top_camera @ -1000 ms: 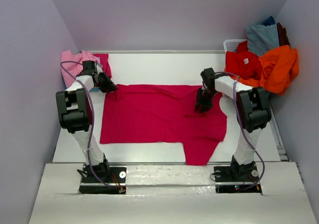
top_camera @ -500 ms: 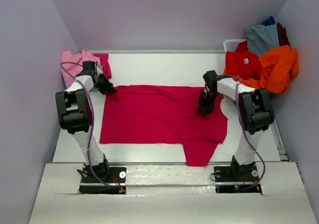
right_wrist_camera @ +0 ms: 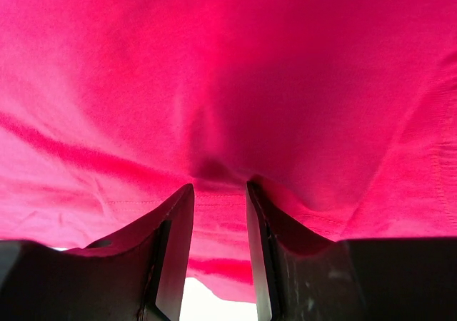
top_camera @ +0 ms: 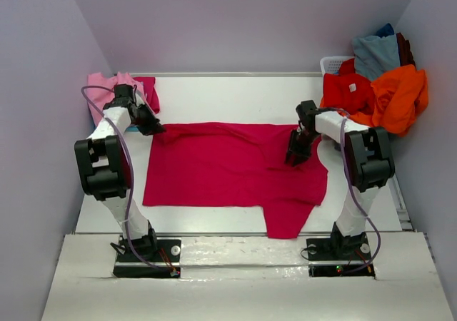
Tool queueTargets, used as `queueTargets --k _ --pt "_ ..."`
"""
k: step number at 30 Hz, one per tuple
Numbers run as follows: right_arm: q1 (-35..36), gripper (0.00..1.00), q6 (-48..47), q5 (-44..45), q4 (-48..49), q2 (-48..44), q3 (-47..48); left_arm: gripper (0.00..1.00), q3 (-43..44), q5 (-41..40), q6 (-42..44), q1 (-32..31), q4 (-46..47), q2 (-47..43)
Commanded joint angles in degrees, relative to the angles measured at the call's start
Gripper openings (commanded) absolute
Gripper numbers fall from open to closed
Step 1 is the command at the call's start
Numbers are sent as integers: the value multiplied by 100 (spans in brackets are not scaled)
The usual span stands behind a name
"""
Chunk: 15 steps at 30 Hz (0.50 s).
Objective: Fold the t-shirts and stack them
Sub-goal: Fold the tshirt
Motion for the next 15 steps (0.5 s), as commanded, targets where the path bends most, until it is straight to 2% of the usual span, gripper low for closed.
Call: queueTargets --k 1,15 --pt "-247 41 -129 248 -96 92 -68 6 104 -64 164 -12 -449 -552" --pt "-475 41 -199 239 -105 171 -67 6 -695 -530 252 -117 -731 -1246"
